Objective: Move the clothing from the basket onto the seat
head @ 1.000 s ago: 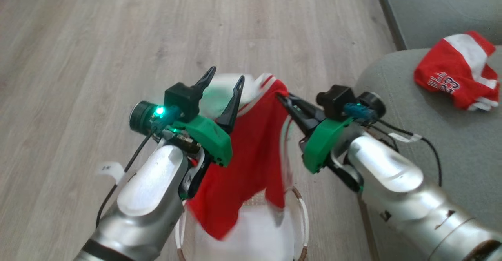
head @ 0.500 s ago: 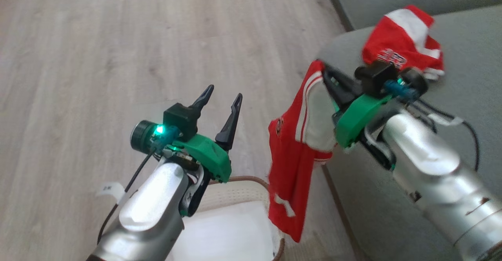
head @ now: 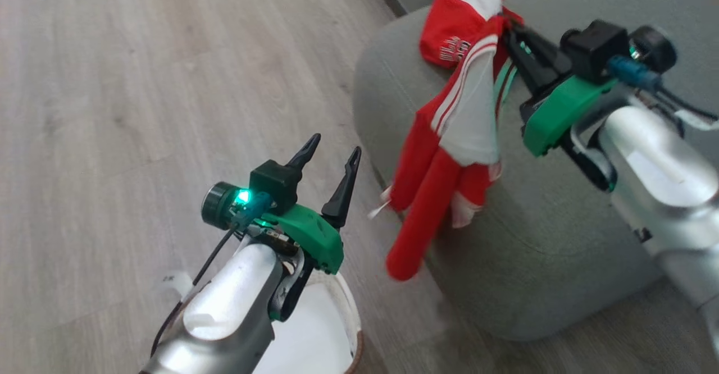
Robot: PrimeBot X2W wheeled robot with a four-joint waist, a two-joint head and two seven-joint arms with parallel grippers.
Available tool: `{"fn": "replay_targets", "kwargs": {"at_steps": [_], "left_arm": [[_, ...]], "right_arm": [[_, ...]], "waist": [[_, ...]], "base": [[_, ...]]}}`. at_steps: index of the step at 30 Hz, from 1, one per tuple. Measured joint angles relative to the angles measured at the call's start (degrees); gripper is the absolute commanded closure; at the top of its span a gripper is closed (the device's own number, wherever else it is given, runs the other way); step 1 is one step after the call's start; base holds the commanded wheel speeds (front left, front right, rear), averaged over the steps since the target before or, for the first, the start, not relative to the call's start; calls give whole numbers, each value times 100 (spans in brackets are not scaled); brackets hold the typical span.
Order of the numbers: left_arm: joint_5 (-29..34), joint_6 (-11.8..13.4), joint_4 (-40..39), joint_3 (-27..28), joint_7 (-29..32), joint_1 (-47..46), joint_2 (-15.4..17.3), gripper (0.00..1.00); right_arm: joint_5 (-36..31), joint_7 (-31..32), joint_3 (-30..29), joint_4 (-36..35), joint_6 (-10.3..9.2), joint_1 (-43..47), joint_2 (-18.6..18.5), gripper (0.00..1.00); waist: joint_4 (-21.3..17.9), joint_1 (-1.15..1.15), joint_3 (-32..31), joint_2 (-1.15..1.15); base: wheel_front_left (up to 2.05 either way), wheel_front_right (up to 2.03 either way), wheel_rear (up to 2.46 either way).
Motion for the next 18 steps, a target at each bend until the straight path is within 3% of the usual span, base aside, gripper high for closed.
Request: {"fn": "replay_targets", "kwargs": {"at_steps": [9,18], "left_arm": [[2,-4,123,-55,-9,-10,-46,0],[92,-42,81,-185,-49,-130,-54,0]], "right_arm": [[188,0,175,-15,0,-389,-142,100],[288,155,271,443,0,-1555,-493,100]], "waist": [[-241,0,324,0],[-28,0,735,0]], "base": [[0,0,0],[0,0,0]]}}
